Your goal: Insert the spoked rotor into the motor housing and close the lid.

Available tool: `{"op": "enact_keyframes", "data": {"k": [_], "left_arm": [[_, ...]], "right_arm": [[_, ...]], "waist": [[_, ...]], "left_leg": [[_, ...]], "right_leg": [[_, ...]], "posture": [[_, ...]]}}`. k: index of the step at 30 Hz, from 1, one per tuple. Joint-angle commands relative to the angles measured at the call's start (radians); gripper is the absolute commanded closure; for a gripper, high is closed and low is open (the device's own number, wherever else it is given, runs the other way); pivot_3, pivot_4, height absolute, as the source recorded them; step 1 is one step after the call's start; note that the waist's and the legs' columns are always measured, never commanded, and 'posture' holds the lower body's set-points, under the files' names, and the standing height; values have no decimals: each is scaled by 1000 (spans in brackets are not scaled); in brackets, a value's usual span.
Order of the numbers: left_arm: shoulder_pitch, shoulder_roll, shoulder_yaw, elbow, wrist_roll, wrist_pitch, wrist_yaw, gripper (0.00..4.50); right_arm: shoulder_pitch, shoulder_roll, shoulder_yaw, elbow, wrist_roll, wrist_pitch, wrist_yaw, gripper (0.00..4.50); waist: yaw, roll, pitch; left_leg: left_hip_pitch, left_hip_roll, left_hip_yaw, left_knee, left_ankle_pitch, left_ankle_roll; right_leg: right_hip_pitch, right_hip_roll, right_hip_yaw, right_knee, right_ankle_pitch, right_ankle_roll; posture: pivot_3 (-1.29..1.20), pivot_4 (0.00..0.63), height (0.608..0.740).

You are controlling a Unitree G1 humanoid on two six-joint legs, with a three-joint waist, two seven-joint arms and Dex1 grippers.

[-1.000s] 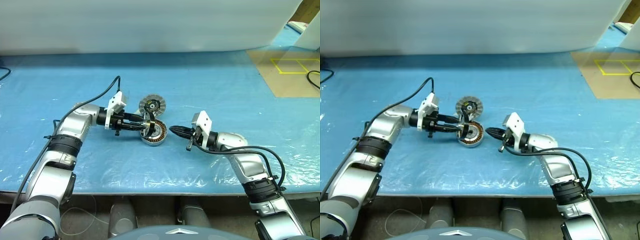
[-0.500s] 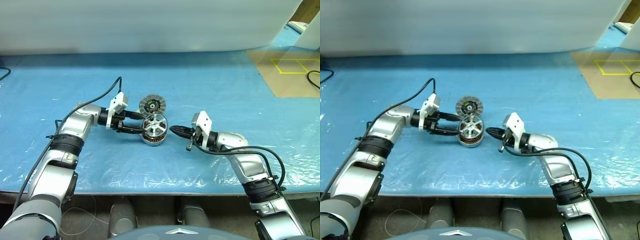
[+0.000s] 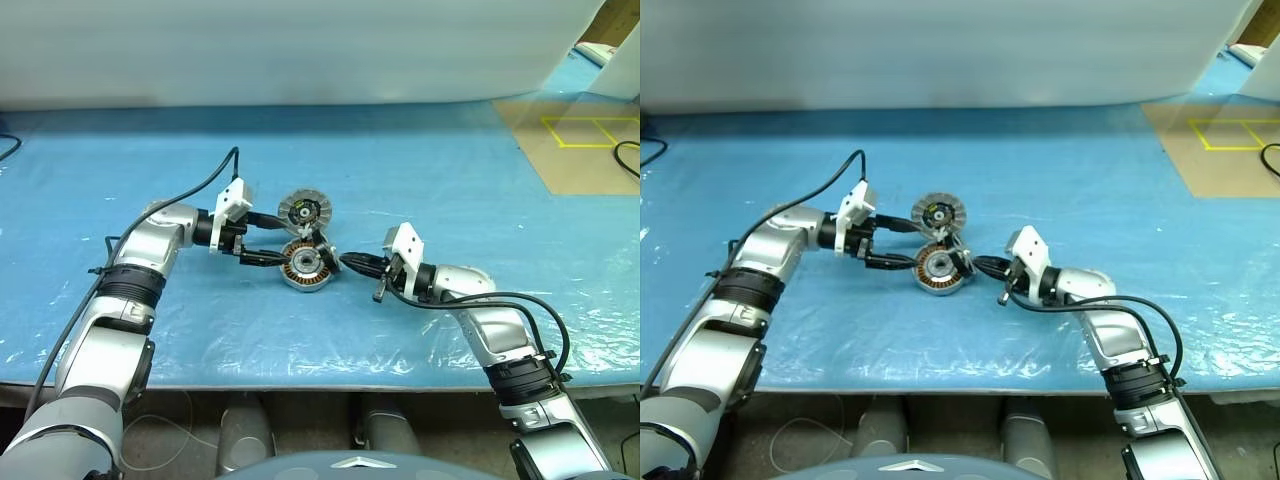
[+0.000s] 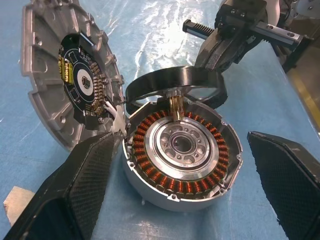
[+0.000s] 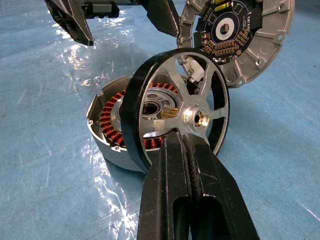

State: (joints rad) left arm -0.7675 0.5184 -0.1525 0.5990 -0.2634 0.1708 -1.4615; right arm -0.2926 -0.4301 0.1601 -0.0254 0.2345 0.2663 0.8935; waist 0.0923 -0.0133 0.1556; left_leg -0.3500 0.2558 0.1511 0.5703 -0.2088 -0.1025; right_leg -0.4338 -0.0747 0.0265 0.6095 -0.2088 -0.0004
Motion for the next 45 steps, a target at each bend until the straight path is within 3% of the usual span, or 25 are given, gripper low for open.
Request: {"op": "enact_keyframes", "data": {"k": [1, 14, 24, 27, 34, 45], "left_arm": [[8, 15, 38, -51, -15, 2, 11, 7], [102, 25, 99, -179, -55, 80, 88, 7], [308, 55, 171, -405, -125, 142, 182, 7], [369, 60, 181, -459, -138, 160, 213, 0], [439, 55, 180, -537, -167, 195, 261, 0], [462, 48, 169, -568, -180, 203, 296, 0]], "right_arm": [[-18, 1, -10, -12, 5, -27, 1, 4500], [-62, 8, -15, 54, -33, -73, -43, 4500], [-75, 39, -19, 28, 62, 30, 13, 4500], [-85, 39, -20, 42, 64, 36, 16, 3917], [-113, 60, -31, 77, 70, 61, -6, 1592], [-148, 100, -71, 132, 138, 236, -30, 1592]], "waist": [[0, 0, 0], [-2, 0, 0], [-23, 0, 0], [-24, 0, 0], [-24, 0, 0], [-24, 0, 0]], "left_leg": [[0, 0, 0, 0, 0, 0], [0, 0, 0, 0, 0, 0], [-1, 0, 0, -1, 0, 0], [-1, 0, 0, -2, 0, 0], [0, 1, 1, -1, 0, 0], [0, 0, 1, -2, 0, 0]], "right_leg": [[0, 0, 0, 0, 0, 0], [0, 0, 0, 0, 0, 0], [-2, 0, 0, -1, 0, 0], [-2, 0, 0, -1, 0, 0], [-2, 0, 0, -1, 0, 0], [-3, 0, 0, -1, 0, 0]], "posture": [[0, 150, 740], [0, 150, 740], [0, 150, 740], [0, 150, 740], [0, 150, 740], [0, 150, 740]]}}
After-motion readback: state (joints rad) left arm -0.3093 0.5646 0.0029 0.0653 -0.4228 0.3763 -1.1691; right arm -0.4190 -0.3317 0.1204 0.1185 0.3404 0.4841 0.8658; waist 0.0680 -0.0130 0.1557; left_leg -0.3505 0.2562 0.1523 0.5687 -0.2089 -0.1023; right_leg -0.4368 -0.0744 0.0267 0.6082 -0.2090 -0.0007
